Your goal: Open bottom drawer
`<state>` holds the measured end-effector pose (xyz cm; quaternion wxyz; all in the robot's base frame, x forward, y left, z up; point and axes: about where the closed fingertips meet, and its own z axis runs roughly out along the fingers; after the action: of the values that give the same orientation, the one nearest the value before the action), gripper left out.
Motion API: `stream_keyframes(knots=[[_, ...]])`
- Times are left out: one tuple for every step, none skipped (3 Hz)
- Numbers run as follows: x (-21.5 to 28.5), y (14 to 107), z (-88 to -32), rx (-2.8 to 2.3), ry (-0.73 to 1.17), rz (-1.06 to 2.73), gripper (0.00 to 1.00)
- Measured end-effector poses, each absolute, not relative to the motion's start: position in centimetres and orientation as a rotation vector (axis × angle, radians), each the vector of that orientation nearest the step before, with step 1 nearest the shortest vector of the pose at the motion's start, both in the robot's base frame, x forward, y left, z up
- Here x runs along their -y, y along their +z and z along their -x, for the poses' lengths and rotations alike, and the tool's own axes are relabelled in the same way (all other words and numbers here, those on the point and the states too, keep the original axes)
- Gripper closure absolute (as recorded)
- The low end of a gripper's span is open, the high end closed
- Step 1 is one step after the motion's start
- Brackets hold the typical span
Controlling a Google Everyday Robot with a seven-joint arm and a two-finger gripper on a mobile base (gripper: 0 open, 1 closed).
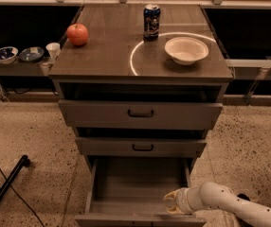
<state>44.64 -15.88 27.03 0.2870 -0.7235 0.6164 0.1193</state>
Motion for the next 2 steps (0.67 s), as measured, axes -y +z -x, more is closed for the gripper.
stream_keyframes(knots=[[15.72, 27.48, -44.53, -1.634, 0.312, 1.932, 0.66], [15.72, 27.48, -44.53, -1.634, 0.313, 1.932, 0.39]])
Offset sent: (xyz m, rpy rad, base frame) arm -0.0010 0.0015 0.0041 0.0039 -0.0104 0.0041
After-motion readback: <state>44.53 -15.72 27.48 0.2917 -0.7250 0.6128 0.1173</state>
